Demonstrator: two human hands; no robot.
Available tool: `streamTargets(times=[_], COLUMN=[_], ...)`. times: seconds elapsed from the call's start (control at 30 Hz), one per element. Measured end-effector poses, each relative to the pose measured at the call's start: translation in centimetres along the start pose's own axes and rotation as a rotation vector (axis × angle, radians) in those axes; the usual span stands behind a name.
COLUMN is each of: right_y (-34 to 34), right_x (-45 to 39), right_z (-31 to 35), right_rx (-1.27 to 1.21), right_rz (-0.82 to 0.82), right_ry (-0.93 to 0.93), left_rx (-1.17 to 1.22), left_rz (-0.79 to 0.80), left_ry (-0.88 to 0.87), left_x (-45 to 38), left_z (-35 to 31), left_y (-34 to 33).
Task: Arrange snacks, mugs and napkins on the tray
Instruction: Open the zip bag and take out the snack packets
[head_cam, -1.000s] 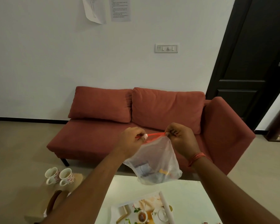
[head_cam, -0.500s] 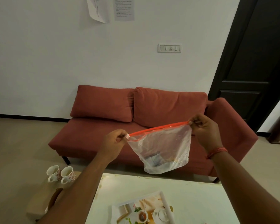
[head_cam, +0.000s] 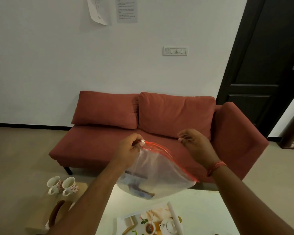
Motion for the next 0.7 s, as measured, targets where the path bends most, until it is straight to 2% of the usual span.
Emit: streamTargets(times=[0.13, 0.23, 0.37, 0.53, 0.7], right_y=[-3.6, -5.4, -6.2, -6.9, -7.0], right_x=[1.7, 2.9, 3.5, 4.4, 5.2], right_z=[1.4, 2.6, 3.8, 3.4, 2.6], right_rx=[-0.091, -0.105, -0.202, -0.504, -0.641], right_rz=[0.276, 0.406, 0.434, 0.467, 0.446], right_ry=[-0.042, 0.002, 0.001, -0.260, -0.416], left_rx=[-0.010, 0.005, -0.003, 0.063, 0.102], left_rz=[0.010, 0.011, 0.009, 0.005, -0.011], left_ry=[0.030, 0.039, 0.031, 0.076, 0.090], left_x=[-0.4, -0.6, -0.8, -0.7, -0.8], left_z=[0.0, -0.3, -0.5, -0.2, -0.5], left_y=[-0.1, 0.1, 0.4, 0.4, 0.2])
Point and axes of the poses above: each hand's wrist, its own x-axis away from the middle knuckle, its own y-axis out of the back of the hand, z = x × y, the point moved 9 cm from there along -x, towards the middle knuckle, and after that the axes turned 11 degrees about -z, right-handed, at the moved point
